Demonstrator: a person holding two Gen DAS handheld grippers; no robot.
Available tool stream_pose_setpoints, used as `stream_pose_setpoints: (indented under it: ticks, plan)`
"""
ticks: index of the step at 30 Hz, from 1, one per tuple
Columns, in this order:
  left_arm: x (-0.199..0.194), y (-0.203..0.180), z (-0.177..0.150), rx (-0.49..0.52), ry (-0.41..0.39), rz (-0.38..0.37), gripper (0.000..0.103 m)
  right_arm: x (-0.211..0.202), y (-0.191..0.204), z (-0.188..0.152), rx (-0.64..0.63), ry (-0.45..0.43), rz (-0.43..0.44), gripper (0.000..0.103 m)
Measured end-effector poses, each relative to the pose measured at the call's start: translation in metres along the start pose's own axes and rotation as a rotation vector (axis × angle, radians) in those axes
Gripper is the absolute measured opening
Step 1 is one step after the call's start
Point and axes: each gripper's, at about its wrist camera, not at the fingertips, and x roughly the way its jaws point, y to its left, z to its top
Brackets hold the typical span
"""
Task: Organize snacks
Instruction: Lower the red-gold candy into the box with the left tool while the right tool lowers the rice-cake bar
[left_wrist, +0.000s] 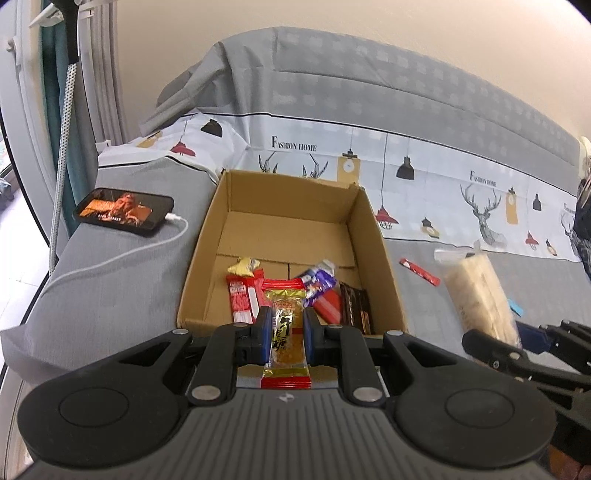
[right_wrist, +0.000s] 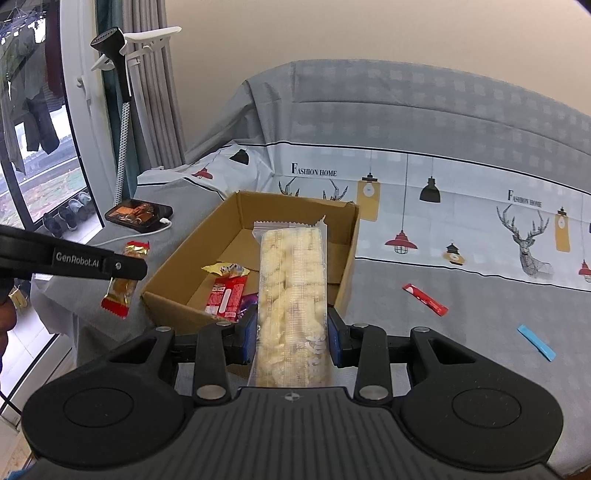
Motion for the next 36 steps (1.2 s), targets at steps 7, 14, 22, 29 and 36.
stream_pose_setpoints:
  ticks: [7, 14, 22, 29, 36]
  plan:
    - [0.032, 0.008, 0.027, -0.004, 0.005, 0.018, 0.019, 0.032, -0.005, 0.014, 0.011, 0.018, 0.004, 0.039]
    - [0.070, 0.011, 0.051, 0.002, 0.005, 0.026, 0.019, 0.073, -0.009, 0.027, 0.020, 0.040, 0.010, 0.039]
    - [0.124, 0.014, 0.070, 0.008, 0.041, 0.031, 0.019, 0.126, -0.011, 0.037, 0.022, 0.075, 0.013, 0.039]
    - [0.166, 0.020, 0.072, 0.014, 0.091, 0.051, 0.019, 0.165, -0.016, 0.038, 0.031, 0.106, 0.018, 0.039]
    - [0.202, 0.028, 0.068, 0.017, 0.143, 0.076, 0.019, 0.197, -0.017, 0.034, 0.033, 0.142, 0.019, 0.039]
